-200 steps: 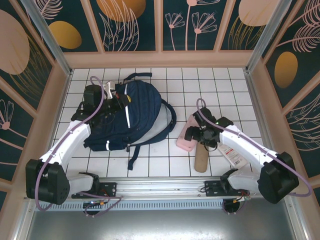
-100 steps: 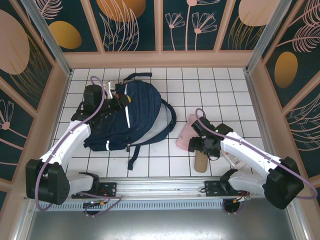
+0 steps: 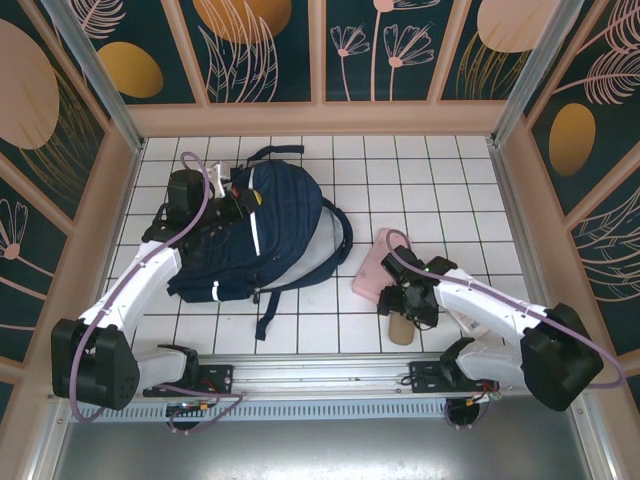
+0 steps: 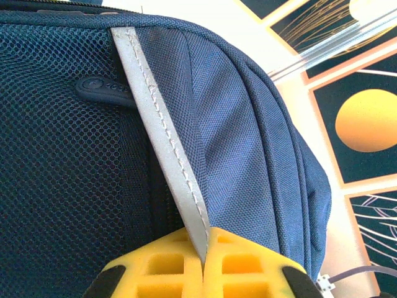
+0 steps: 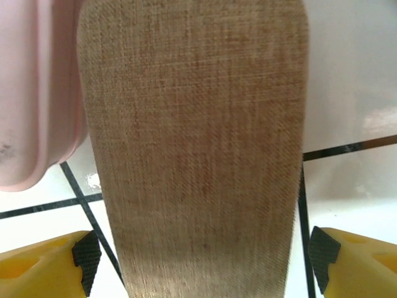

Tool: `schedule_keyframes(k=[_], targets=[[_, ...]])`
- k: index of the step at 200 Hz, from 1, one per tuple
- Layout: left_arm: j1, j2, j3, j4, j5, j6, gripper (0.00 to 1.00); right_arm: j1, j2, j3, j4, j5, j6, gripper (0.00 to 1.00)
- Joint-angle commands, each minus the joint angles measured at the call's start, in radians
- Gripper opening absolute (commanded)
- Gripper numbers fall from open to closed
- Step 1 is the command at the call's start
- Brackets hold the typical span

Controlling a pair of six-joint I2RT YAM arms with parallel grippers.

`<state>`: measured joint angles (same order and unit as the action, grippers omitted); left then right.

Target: Pack the student bag

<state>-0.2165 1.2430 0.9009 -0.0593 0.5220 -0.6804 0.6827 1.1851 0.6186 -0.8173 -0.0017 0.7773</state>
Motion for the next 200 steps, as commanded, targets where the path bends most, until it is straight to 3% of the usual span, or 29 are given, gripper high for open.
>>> schedule_keyframes(k=[1, 42, 82, 122, 176, 200], targets=[[0.002, -0.039, -0.006, 0.003, -0.022, 0.034, 0.0, 0.011, 0.032, -0.018, 0.063, -0.008, 0.039, 0.88], [0.002, -0.043, -0.01, 0.004, -0.02, 0.036, 0.0, 0.016, 0.062, -0.049, 0.114, 0.012, 0.067, 0.84], [0.003, -0.045, -0.008, 0.004, -0.021, 0.036, 0.0, 0.018, 0.0, -0.058, 0.095, 0.012, 0.109, 0.67], [0.002, -0.033, 0.035, -0.034, 0.009, 0.048, 0.0, 0.018, -0.119, -0.016, 0.009, 0.101, 0.14, 0.54], [0.002, -0.036, 0.135, -0.103, 0.047, 0.061, 0.0, 0.017, -0.223, 0.079, -0.024, 0.144, 0.117, 0.54], [0.002, -0.034, 0.215, -0.151, 0.092, 0.101, 0.0, 0.008, -0.214, 0.149, 0.068, 0.169, 0.059, 0.54]])
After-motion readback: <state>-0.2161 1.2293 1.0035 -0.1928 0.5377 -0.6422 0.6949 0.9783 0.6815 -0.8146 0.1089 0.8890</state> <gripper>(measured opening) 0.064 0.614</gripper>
